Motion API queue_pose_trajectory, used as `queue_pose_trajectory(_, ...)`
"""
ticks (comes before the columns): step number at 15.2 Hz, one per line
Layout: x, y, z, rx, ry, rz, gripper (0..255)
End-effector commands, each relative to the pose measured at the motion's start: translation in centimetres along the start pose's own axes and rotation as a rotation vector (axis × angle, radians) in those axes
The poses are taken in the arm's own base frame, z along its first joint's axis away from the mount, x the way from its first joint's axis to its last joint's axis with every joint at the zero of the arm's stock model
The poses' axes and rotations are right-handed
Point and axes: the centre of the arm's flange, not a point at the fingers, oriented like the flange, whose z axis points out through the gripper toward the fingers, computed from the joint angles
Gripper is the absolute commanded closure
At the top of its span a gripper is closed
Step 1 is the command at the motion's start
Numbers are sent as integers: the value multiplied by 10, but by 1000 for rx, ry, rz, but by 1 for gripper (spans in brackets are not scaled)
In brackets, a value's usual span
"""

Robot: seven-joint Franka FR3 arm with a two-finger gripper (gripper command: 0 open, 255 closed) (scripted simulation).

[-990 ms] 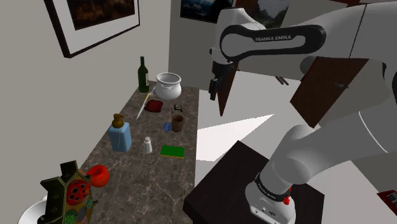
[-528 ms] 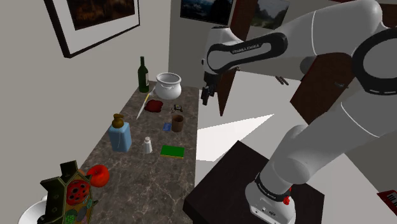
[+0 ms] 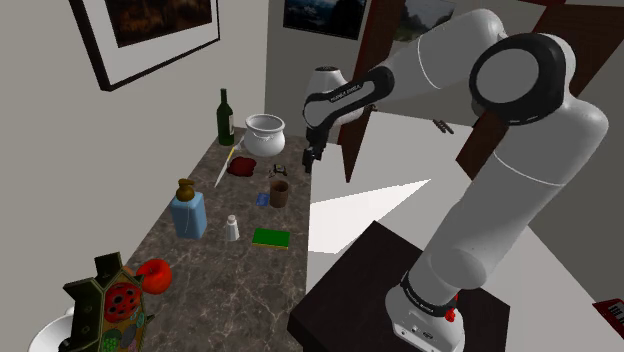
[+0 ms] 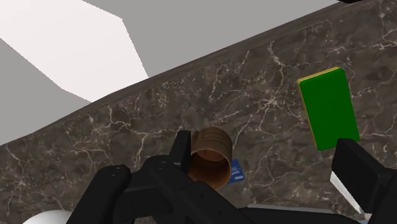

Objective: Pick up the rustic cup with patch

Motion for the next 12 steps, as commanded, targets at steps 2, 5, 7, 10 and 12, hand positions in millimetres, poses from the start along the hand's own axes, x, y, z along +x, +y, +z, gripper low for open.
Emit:
queue_pose_trajectory(2, 26, 13, 28, 5, 5, -12, 0)
queue_pose_trajectory(5, 48, 26, 58, 10, 9, -23, 0)
queue_pose_trajectory(7, 63, 35, 78, 14, 11, -31, 0)
queue_pose_trajectory(10, 86, 48, 107, 20, 15, -42, 0)
queue_pose_trajectory(12, 102, 56, 127, 24, 17, -49, 0)
